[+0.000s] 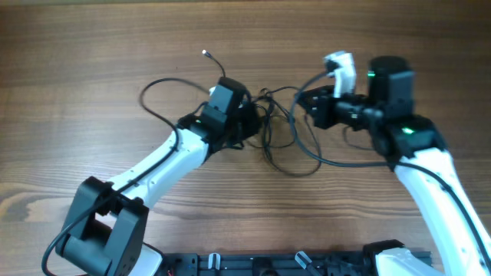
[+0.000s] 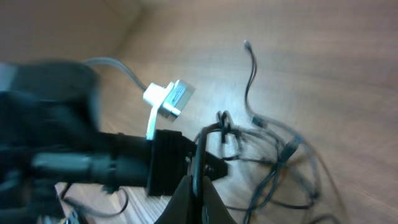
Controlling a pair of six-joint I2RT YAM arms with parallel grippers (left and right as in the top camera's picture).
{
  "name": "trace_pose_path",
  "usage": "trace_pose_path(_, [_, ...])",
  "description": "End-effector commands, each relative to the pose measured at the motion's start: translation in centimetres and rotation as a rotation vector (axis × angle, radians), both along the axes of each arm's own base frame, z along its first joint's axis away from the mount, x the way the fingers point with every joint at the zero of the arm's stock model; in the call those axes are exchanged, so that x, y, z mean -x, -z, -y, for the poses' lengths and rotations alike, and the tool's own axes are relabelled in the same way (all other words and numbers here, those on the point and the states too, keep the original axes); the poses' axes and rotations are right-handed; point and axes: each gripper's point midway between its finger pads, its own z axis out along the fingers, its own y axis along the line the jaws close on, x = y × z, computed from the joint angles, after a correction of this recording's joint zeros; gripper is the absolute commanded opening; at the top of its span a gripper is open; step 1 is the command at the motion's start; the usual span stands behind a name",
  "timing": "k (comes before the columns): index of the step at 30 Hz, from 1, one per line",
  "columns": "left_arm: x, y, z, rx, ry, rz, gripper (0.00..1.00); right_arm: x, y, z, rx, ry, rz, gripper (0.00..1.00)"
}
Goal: Untangle cables
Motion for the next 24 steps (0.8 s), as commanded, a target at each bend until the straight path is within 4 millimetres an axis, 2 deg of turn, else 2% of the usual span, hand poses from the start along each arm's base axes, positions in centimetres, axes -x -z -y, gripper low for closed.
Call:
trace_pose_path(1, [-2.6,2.1,-9.7,-0.162,-0.38,-0.084,0.04,0.3,-7.2,6.2,-0.044,0.129,0.228,0.04])
trace_pose_path(3, [-2.6,2.7,-12.9,-0.175,-0.451,-0.142,0.04,-0.3,-9.2,11.8,-0.062,0.322,0.271,0.04])
trace_pose_path(5, [-2.4,3.3,-16.0,-0.193,-0.527,-0.192,0.04,-1.0,-10.5,17.1,-0.077,0.511,0.297,0.04])
trace_pose_path(9, [-1.0,4.2,-20.6,-0.223,-0.637,-0.293,0.04,-2.2,-12.1,25.9,0.034,0.865,0.407,0.04])
trace_pose_path(12, [-0.3,4.5,-22.5,-0.236,-0.683,-0.332,0.04,-3.5,-14.8,30.5,0.241,1.01,0.618,0.04])
trace_pose_path(14, [-0.3,4.5,-22.9,-0.249,-0.695,-0.329,0.04,-3.8,-18.2,34.0,0.368,1.135,0.806,0.04])
trace_pose_path(16, [0.3,4.7,-23.8,-0.303,-0.715,-0.34,0.04,-2.5,-22.2,37.6,0.405,1.325,0.961,0.04])
trace_pose_path(18, [1.5,4.9,-25.4,-0.405,-0.75,-0.357,0.04,-1.6,-26.3,40.0,0.536,1.395,1.067,0.04])
trace_pose_path(20, [4.4,4.7,-29.2,-0.613,-0.876,-0.403,0.04,-2.8,-30.5,41.2,0.826,1.349,1.114,0.04])
trace_pose_path(23, [6.9,4.0,-32.3,-0.732,-1.025,-0.451,0.04,-2.9,-33.9,43.1,0.907,1.417,1.16,0.04])
trace_pose_path(24, [7.7,3.9,-33.4,-0.756,-1.067,-0.469,0.04,-3.2,-34.8,44.4,0.918,1.437,1.173,0.04])
